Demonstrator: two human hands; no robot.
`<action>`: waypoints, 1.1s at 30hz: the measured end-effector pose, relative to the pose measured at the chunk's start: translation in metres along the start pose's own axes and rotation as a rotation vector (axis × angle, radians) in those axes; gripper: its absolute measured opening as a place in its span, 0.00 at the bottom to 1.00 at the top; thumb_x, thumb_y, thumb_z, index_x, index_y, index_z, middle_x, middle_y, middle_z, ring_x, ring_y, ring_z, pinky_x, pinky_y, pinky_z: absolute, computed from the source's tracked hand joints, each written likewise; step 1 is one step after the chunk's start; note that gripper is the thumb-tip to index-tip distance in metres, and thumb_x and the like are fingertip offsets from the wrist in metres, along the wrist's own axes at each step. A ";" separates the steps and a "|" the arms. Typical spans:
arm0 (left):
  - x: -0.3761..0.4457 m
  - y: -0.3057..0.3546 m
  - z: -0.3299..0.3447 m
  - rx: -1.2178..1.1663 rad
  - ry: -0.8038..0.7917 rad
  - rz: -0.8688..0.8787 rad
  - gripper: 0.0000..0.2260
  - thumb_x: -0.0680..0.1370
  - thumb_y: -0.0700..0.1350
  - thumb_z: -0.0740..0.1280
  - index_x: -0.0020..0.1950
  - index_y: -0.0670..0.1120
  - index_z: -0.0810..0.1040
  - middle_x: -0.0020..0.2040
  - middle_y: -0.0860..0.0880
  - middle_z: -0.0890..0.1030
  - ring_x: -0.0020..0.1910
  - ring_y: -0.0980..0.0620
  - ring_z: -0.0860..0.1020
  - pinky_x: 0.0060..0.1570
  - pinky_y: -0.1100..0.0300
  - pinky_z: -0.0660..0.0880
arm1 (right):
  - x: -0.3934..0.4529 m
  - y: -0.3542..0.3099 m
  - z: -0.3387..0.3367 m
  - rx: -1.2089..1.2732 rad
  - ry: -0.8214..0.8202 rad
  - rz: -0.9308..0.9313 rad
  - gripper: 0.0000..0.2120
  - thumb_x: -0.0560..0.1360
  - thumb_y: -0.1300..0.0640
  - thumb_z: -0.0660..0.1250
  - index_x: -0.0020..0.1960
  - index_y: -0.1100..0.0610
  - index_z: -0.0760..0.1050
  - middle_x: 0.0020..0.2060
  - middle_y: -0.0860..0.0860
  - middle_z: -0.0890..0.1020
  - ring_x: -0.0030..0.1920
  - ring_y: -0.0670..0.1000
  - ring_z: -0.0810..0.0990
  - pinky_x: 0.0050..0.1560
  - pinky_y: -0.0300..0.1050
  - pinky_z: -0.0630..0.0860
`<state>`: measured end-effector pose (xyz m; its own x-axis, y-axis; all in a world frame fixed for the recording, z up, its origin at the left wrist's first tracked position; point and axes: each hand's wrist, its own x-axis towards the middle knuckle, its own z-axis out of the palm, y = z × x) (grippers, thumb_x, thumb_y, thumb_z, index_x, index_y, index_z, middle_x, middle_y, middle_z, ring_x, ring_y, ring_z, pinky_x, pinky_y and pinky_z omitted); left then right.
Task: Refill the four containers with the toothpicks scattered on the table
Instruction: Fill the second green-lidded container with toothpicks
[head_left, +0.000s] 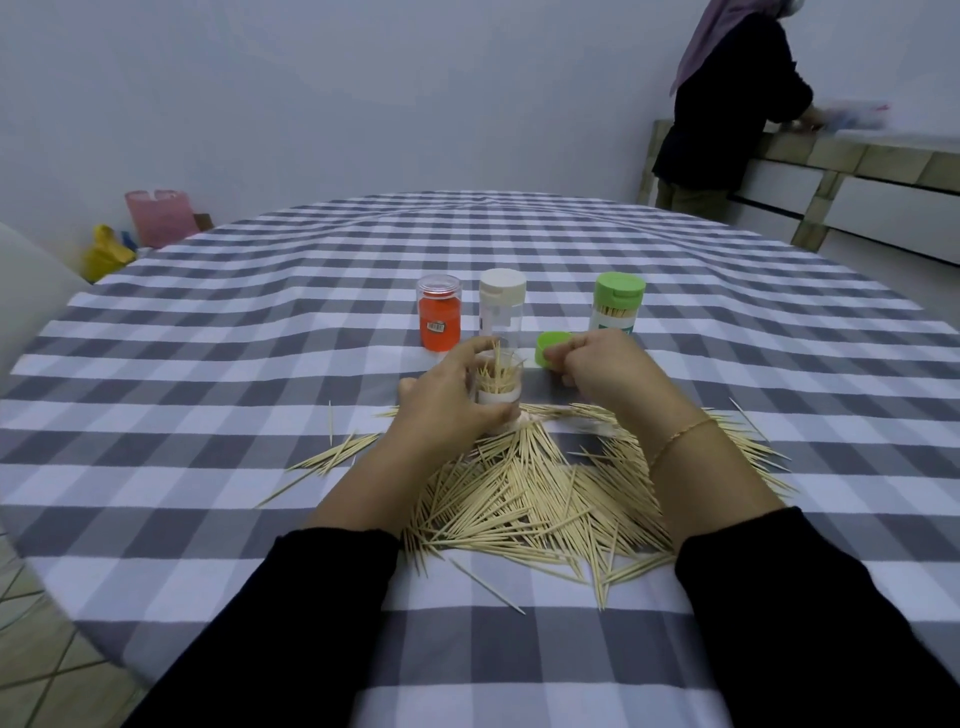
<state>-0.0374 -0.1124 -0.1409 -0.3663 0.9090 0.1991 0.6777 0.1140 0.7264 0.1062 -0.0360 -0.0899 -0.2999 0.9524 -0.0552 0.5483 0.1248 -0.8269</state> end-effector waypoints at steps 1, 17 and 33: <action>0.000 -0.001 -0.002 -0.015 0.007 -0.005 0.33 0.70 0.53 0.75 0.72 0.60 0.64 0.66 0.57 0.76 0.65 0.49 0.71 0.59 0.56 0.60 | -0.001 0.002 -0.002 -0.154 -0.041 -0.033 0.14 0.78 0.65 0.59 0.58 0.59 0.80 0.56 0.55 0.81 0.58 0.56 0.77 0.57 0.45 0.73; -0.002 0.002 -0.004 0.026 0.051 -0.002 0.35 0.71 0.52 0.75 0.73 0.57 0.62 0.68 0.56 0.74 0.67 0.52 0.71 0.55 0.59 0.53 | -0.020 0.016 0.024 -0.907 -0.219 -0.182 0.39 0.68 0.27 0.60 0.67 0.53 0.71 0.68 0.57 0.66 0.70 0.57 0.62 0.66 0.56 0.59; -0.002 0.003 -0.004 0.056 0.047 -0.003 0.35 0.72 0.53 0.75 0.74 0.56 0.62 0.69 0.55 0.74 0.68 0.51 0.70 0.56 0.57 0.53 | -0.013 0.027 -0.002 -0.536 -0.270 -0.187 0.14 0.80 0.48 0.60 0.59 0.52 0.79 0.55 0.50 0.82 0.55 0.52 0.77 0.64 0.53 0.69</action>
<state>-0.0368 -0.1155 -0.1361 -0.3966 0.8890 0.2288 0.7110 0.1399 0.6891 0.1262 -0.0449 -0.1101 -0.5770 0.8056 -0.1343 0.7615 0.4713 -0.4450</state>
